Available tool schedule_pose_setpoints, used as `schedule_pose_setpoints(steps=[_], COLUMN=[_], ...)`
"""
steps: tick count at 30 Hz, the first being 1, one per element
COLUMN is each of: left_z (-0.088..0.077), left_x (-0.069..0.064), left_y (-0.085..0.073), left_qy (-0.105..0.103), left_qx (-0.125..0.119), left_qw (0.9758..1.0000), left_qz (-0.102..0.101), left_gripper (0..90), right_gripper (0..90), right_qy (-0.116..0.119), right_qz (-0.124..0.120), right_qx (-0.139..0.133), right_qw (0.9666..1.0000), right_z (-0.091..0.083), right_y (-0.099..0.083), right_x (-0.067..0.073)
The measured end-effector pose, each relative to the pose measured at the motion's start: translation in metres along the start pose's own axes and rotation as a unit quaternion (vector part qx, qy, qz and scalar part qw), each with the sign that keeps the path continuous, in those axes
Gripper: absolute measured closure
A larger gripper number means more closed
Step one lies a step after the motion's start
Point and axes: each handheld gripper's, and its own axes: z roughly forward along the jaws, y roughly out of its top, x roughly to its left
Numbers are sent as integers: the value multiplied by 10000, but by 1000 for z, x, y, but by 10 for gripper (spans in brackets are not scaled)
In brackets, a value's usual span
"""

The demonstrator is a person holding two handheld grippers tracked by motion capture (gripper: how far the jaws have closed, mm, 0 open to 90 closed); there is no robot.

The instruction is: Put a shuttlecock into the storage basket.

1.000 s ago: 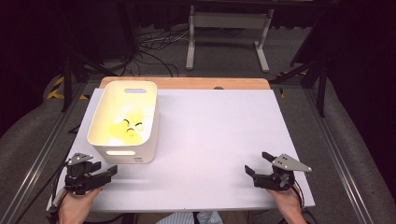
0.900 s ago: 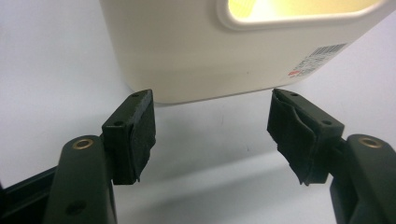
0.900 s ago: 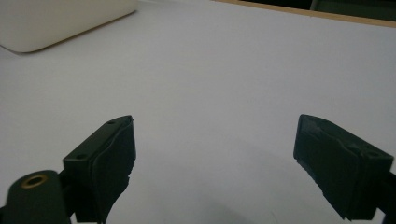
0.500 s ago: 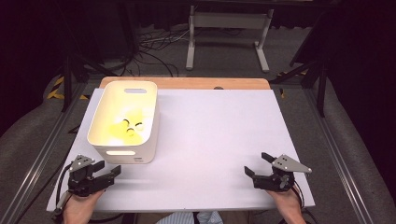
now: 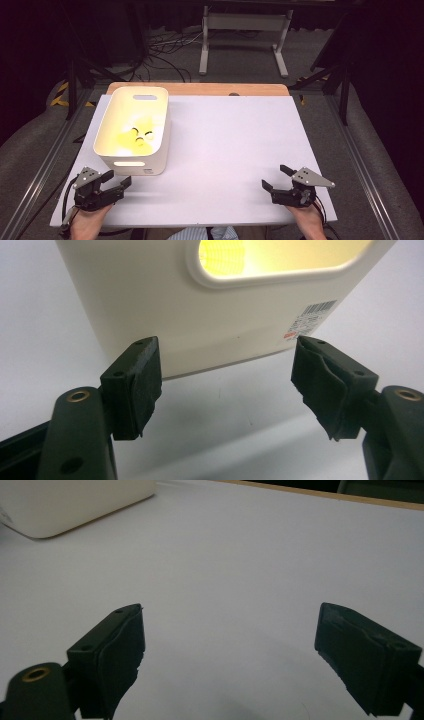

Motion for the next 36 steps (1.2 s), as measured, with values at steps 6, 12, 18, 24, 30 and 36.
schedule_pose_setpoints(steps=[6,12,18,24,30,36], left_z=[1,1,3,3,3,3], left_x=[1,0,-4,-4,-4,-4], left_y=[-1,-3,-4,-4,-4,-5], left_qy=[17,-9,-33,-53,-81,-113], left_qx=[-115,-166,-161,-174,-172,-174], left_qw=[9999,9999,9997,9997,9997,9996], left_qz=[39,34,162,168,166,177], left_gripper=[268,257,236,230,229,229], right_gripper=[130,127,126,125,124,122], right_qy=[63,111,126,117,100,95], right_qz=[-28,-51,-81,-55,-46,-33], right_qx=[-13,-46,-48,-66,-93,-86], right_qw=[10000,9999,9999,9999,9999,9999], right_z=[0,0,0,-1,-3,-3], right_y=[0,-1,-1,-1,-1,-1], right_x=[0,1,1,0,-1,-1])
